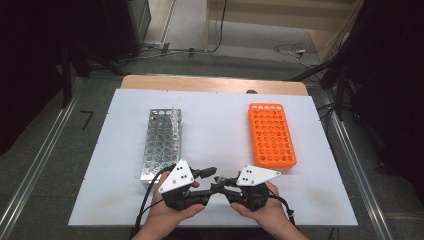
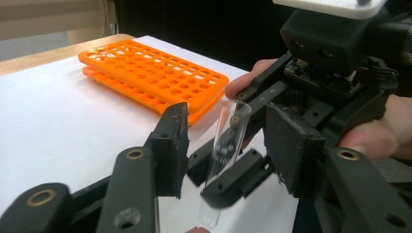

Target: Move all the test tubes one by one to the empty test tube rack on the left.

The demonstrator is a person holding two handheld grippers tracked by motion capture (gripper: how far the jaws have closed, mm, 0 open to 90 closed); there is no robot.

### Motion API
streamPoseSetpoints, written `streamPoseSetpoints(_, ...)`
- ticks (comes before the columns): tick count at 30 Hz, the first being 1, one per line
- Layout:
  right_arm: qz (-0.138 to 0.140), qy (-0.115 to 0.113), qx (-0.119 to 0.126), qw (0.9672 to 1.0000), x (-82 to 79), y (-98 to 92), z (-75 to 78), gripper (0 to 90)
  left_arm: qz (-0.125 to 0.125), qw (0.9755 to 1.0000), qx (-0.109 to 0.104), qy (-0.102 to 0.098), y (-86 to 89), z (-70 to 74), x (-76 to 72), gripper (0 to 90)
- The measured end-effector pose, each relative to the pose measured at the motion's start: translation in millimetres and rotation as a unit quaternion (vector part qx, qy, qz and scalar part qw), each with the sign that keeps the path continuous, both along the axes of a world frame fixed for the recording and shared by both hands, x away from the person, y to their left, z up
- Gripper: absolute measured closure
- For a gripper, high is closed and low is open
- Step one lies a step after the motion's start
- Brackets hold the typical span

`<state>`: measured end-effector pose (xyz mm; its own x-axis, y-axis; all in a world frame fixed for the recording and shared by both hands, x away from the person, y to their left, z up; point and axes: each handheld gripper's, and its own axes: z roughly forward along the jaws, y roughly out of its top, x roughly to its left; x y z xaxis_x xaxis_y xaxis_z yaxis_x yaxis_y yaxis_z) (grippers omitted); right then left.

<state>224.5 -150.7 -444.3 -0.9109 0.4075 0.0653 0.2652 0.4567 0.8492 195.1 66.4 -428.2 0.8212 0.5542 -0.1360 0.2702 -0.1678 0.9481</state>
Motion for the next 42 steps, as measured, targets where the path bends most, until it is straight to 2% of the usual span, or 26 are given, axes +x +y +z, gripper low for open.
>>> streamPoseSetpoints(4, 0.01, -0.001, -0.003, 1.0, -2.8, 4.4, 0.0, 73.8, -0.003, 1.0, 0.003, -0.001, -2.1, -0.9, -0.3, 60.0)
streamPoseSetpoints(14, 0.012, 0.0, -0.002, 0.9999, -4.4, 5.2, 1.9, 73.8, -0.006, 0.9999, 0.01, -0.007, -4.5, -1.7, -1.6, 72.2)
streamPoseSetpoints(20, 0.011, 0.003, 0.0, 0.9999, -4.3, 5.0, 1.4, 73.8, -0.003, 0.9998, 0.014, -0.01, -5.5, -1.7, -1.9, 74.6)
streamPoseSetpoints(28, 0.015, 0.004, 0.006, 0.9999, -2.9, 2.6, 2.5, 71.5, 0.007, 0.9999, 0.006, -0.01, -2.1, 0.3, -1.1, 76.0)
streamPoseSetpoints(34, 0.017, 0.005, 0.02, 0.9996, 1.3, -5.4, 4.5, 52.1, 0.025, 0.9996, -0.007, -0.01, 5.9, 4.0, 3.2, 76.0)
streamPoseSetpoints(39, 0.003, 0.007, 0.026, 0.9996, 8.0, -17.6, 7.6, 26.9, 0.036, 0.9993, -0.002, -0.012, 10.9, 6.0, 7.9, 75.9)
streamPoseSetpoints(42, -0.006, 0.005, 0.026, 0.9996, 12.0, -25.9, 9.1, 15.8, 0.044, 0.9989, 0.0, -0.012, 15.0, 6.5, 10.7, 76.0)
